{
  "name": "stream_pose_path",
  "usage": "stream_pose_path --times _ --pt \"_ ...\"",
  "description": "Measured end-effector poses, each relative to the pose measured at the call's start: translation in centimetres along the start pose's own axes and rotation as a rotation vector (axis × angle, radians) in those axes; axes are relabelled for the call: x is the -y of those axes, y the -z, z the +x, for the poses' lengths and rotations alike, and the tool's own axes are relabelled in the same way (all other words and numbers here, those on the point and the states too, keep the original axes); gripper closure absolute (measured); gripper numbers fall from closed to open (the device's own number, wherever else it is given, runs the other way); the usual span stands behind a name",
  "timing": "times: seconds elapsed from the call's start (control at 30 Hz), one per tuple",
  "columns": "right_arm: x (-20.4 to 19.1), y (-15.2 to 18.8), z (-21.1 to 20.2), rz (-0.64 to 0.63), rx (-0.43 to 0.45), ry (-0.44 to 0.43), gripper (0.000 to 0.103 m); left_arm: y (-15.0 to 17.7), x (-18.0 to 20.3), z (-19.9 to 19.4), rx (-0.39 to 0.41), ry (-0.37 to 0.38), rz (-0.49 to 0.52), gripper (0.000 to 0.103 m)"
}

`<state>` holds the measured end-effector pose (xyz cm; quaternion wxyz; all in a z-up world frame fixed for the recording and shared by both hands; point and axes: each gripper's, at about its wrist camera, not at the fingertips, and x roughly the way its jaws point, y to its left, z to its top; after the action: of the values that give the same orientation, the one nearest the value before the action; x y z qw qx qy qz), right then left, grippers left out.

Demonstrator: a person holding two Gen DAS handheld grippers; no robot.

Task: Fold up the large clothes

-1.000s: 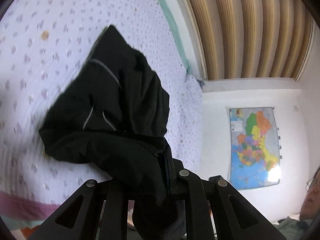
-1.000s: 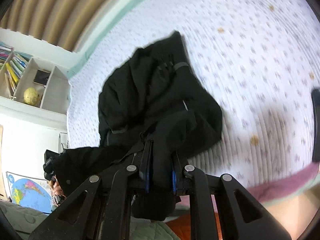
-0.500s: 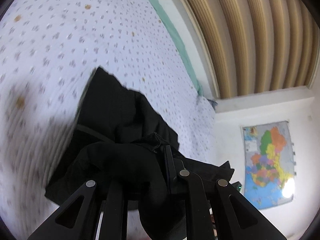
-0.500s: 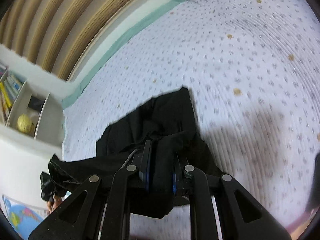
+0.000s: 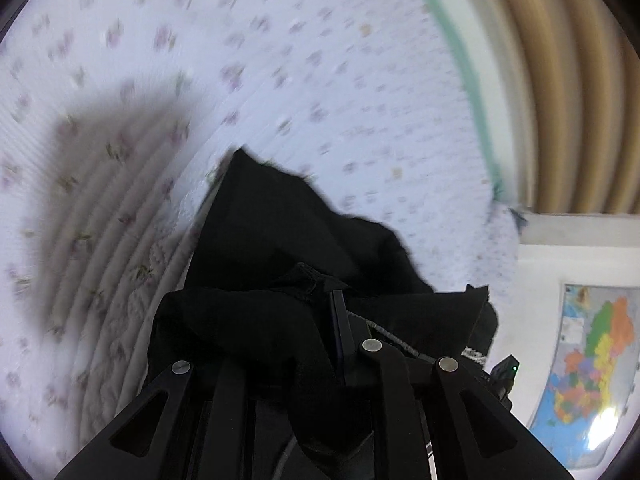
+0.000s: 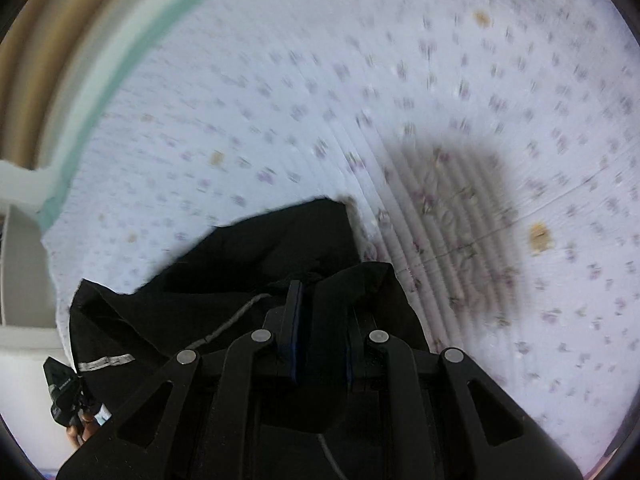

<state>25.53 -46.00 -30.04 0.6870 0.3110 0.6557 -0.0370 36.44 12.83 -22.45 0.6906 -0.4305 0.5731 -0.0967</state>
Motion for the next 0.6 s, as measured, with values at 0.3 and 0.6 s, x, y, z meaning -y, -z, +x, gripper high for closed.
stream_pose_path --times 0.3,0.6 --pt "0.3 0.1 2.5 -0.055 -0.031 0.014 0.083 0.0 0.8 0.6 -0.066 -0.064 0.088 0.086" --pt "-0.1 2.1 -5.7 -0.179 0.022 -0.118 0.064 3.4 5.1 -8.7 -0.087 0.075 0.277 0.062"
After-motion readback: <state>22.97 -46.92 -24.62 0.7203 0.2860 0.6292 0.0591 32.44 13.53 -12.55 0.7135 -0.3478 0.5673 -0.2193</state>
